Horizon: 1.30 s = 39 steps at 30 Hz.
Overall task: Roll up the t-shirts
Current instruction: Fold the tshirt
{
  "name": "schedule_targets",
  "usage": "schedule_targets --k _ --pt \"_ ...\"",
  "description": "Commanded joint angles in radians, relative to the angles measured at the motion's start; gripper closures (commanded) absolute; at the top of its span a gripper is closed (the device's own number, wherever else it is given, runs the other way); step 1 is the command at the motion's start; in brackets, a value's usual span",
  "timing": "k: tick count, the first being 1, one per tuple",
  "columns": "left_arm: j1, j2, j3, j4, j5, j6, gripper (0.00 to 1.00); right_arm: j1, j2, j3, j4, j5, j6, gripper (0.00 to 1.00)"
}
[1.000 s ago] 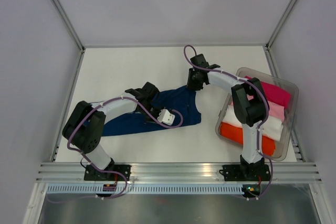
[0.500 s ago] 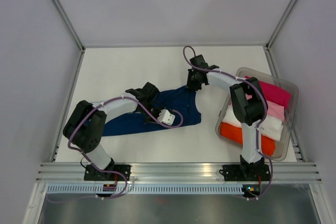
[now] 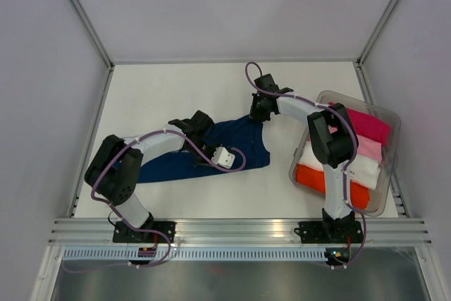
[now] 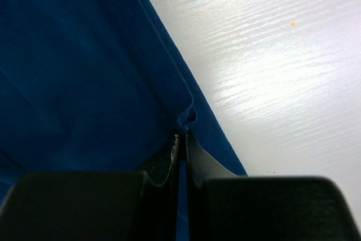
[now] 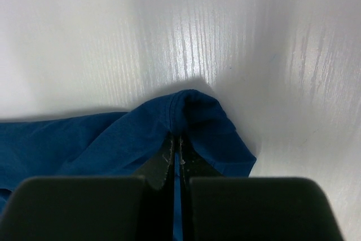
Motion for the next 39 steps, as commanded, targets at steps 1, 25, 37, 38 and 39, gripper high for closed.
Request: schedule_targets --k 1,25,37,38,39 --pt "0.006 0.008 0.024 -0.001 0.027 0.002 0.92 0.000 -0.005 0.053 0.031 0.015 -0.009 1.00" --pt "0.004 0.008 -0.008 -0.003 0.015 0.029 0.93 -0.008 0.047 0.110 0.054 0.064 0.034 1.00" --pt "-0.004 0.005 0.018 -0.003 -0.025 -0.001 0.66 -0.008 0.051 0.123 0.021 0.037 -0.008 0.83" --pt "-0.004 -0.001 0.027 -0.003 -0.018 -0.029 0.63 -0.008 0.029 0.118 0.017 0.043 -0.025 0.80" --pt "-0.004 -0.004 0.034 -0.003 -0.013 -0.043 0.57 -0.008 0.017 0.113 0.015 0.046 -0.035 0.77"
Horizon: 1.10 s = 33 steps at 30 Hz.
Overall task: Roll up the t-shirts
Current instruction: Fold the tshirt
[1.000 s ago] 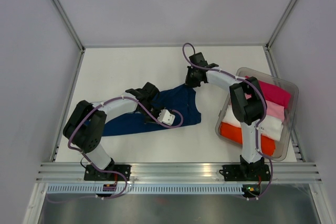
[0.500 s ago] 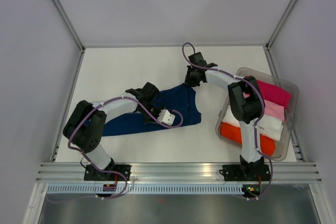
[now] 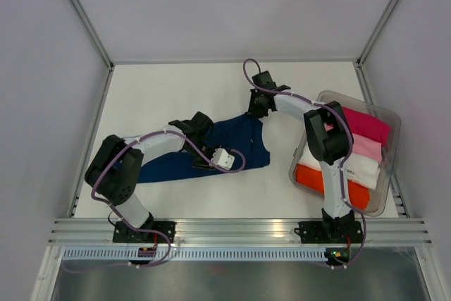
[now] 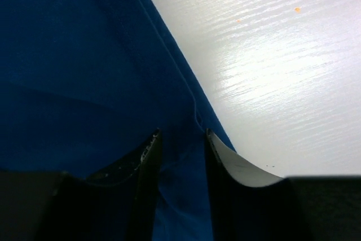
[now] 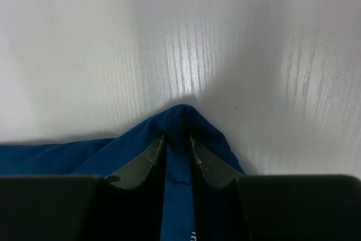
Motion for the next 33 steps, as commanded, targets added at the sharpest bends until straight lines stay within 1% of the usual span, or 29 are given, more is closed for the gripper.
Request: schedule_targets --k 1,4,5,7,8,10,11,12,14,15,16,17,18,19,20,21,22,23,25,27,31,33 --pt "-0.001 -0.011 0.069 -0.003 0.037 -0.064 0.55 -0.007 -0.057 0.025 -0.013 0.013 -0.049 0.71" --pt "-0.001 -0.034 0.101 -0.012 0.054 -0.116 0.52 -0.007 -0.111 0.028 -0.046 0.023 -0.091 0.61" --pt "-0.001 -0.050 0.110 -0.030 0.061 -0.124 0.52 -0.007 -0.144 0.030 -0.057 0.028 -0.098 0.60" --pt "0.000 -0.070 0.142 -0.062 0.075 -0.142 0.52 -0.007 -0.186 0.010 -0.089 0.064 -0.107 0.59" --pt "0.005 -0.080 0.153 -0.079 0.101 -0.150 0.53 -0.007 -0.236 -0.007 -0.094 0.077 -0.107 0.59" --pt "0.031 -0.106 0.193 -0.125 0.136 -0.198 0.55 -0.007 -0.287 -0.074 -0.099 0.088 -0.095 0.60" --pt "0.046 -0.108 0.208 -0.142 0.182 -0.214 0.56 -0.007 -0.334 -0.099 -0.094 0.082 -0.092 0.60" --pt "0.080 -0.105 0.233 -0.186 0.205 -0.223 0.56 -0.005 -0.352 -0.122 -0.095 0.079 -0.089 0.61" --pt "0.103 -0.103 0.247 -0.249 0.236 -0.179 0.56 0.002 -0.387 -0.168 -0.105 0.088 -0.094 0.64" --pt "0.111 -0.105 0.241 -0.260 0.226 -0.176 0.56 0.009 -0.393 -0.177 -0.111 0.089 -0.097 0.67" --pt "0.112 -0.105 0.235 -0.233 0.213 -0.212 0.56 0.024 -0.399 -0.196 -0.120 0.088 -0.098 0.79" --pt "0.114 -0.103 0.230 -0.192 0.168 -0.266 0.56 0.035 -0.412 -0.209 -0.115 0.070 -0.089 0.85" --pt "0.120 -0.096 0.225 -0.141 0.134 -0.332 0.57 0.060 -0.419 -0.226 -0.100 0.057 -0.081 0.89" --pt "0.124 -0.071 0.227 -0.028 0.097 -0.452 0.58 0.077 -0.425 -0.269 -0.091 0.048 -0.069 0.96" --pt "0.130 -0.058 0.232 0.022 0.024 -0.508 0.60 0.094 -0.447 -0.294 -0.082 0.048 -0.034 0.99" --pt "0.146 -0.038 0.239 0.080 -0.018 -0.565 0.64 0.113 -0.458 -0.318 -0.068 0.048 -0.016 1.00" --pt "0.152 -0.019 0.244 0.121 -0.061 -0.655 0.66 0.145 -0.470 -0.373 -0.041 0.049 0.007 1.00" --pt "0.155 0.020 0.250 0.178 -0.128 -0.686 0.66 0.157 -0.494 -0.404 -0.024 0.048 0.036 1.00" --pt "0.163 0.056 0.265 0.208 -0.172 -0.749 0.68 0.183 -0.516 -0.490 0.030 0.049 0.107 1.00" --pt "0.161 0.099 0.262 0.221 -0.195 -0.768 0.69 0.199 -0.534 -0.531 0.041 0.062 0.156 1.00" --pt "0.163 0.154 0.236 0.246 -0.242 -0.799 0.71 0.206 -0.591 -0.642 0.091 0.074 0.202 1.00" --pt "0.169 0.188 0.224 0.257 -0.273 -0.800 0.72 0.213 -0.605 -0.667 0.110 0.065 0.213 1.00"
